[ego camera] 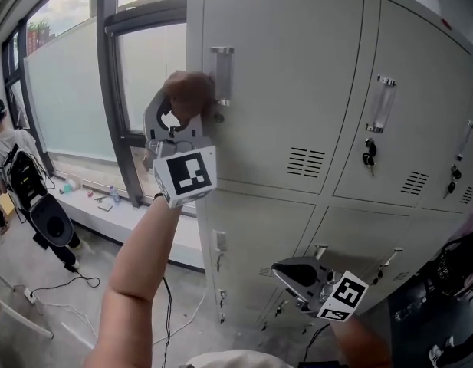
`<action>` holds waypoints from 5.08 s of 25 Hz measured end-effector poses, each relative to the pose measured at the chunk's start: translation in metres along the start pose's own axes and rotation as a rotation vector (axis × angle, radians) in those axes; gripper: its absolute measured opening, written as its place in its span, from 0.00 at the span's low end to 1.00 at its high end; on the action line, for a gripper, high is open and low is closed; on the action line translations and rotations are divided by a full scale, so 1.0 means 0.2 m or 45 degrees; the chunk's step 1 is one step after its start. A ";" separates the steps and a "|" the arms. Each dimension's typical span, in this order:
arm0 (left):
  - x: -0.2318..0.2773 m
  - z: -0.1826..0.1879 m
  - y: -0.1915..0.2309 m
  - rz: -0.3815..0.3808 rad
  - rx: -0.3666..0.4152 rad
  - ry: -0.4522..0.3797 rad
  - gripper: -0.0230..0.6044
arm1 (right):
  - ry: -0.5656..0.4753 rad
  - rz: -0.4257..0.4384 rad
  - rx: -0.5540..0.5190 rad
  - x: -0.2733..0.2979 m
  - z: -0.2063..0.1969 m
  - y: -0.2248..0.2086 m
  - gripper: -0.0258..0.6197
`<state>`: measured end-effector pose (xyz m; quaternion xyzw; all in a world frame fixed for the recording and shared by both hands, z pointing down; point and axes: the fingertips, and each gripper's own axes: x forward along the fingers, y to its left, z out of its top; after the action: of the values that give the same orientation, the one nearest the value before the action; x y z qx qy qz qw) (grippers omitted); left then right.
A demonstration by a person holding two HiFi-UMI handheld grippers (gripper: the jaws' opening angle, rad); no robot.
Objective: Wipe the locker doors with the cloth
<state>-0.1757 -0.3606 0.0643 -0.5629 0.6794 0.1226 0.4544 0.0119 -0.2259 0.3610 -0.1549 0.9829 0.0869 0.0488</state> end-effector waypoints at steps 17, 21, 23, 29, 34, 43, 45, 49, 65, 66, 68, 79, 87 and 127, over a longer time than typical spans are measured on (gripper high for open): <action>-0.04 0.76 -1.08 -0.669 0.148 -0.302 0.15 | 0.020 -0.089 -0.086 -0.15 0.11 0.01 0.07; 0.00 0.89 -1.22 -0.712 0.313 -0.363 0.15 | 0.019 -0.117 -0.111 -0.20 0.14 -0.01 0.07; 0.03 0.91 -1.21 -0.678 0.467 -0.409 0.15 | 0.019 -0.122 -0.110 -0.20 0.13 -0.01 0.07; 0.15 0.76 -0.86 -0.501 0.415 -0.330 0.15 | 0.020 -0.098 -0.094 -0.16 0.12 -0.01 0.07; 0.26 0.52 -0.38 -0.266 0.276 -0.175 0.15 | 0.023 -0.023 -0.092 -0.06 0.10 0.01 0.07; 0.28 0.08 0.27 -0.010 -0.273 0.084 0.15 | -0.016 0.082 -0.059 0.08 0.12 0.04 0.07; 0.27 0.11 0.22 -0.021 -0.215 0.060 0.15 | -0.020 0.084 -0.060 0.09 0.12 0.04 0.07; 0.27 0.28 0.03 -0.102 -0.066 -0.046 0.15 | -0.030 0.078 -0.074 0.08 0.15 0.05 0.07; 0.25 1.00 -1.00 -0.557 0.405 -0.359 0.15 | -0.023 -0.142 -0.179 -0.13 0.35 -0.05 0.07; 0.25 1.00 -1.02 -0.558 0.392 -0.364 0.15 | -0.019 -0.153 -0.213 -0.14 0.40 -0.07 0.07; 0.26 1.01 -1.01 -0.555 0.357 -0.373 0.15 | -0.018 -0.178 -0.279 -0.16 0.52 -0.12 0.07; 0.45 0.80 -0.48 -0.309 0.357 -0.284 0.15 | 0.011 -0.162 -0.395 -0.07 0.63 -0.19 0.07; 0.49 0.42 0.12 -0.033 0.155 -0.034 0.15 | -0.032 -0.024 -0.405 0.05 0.62 -0.11 0.07; 0.79 0.90 -0.15 -0.236 0.014 -0.138 0.15 | 0.002 -0.079 -0.378 -0.06 0.56 -0.17 0.07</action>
<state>-0.0549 -0.3524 -0.1448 -0.6133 0.5997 0.1065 0.5029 0.0413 -0.2335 0.2474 -0.1906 0.9540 0.2297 0.0273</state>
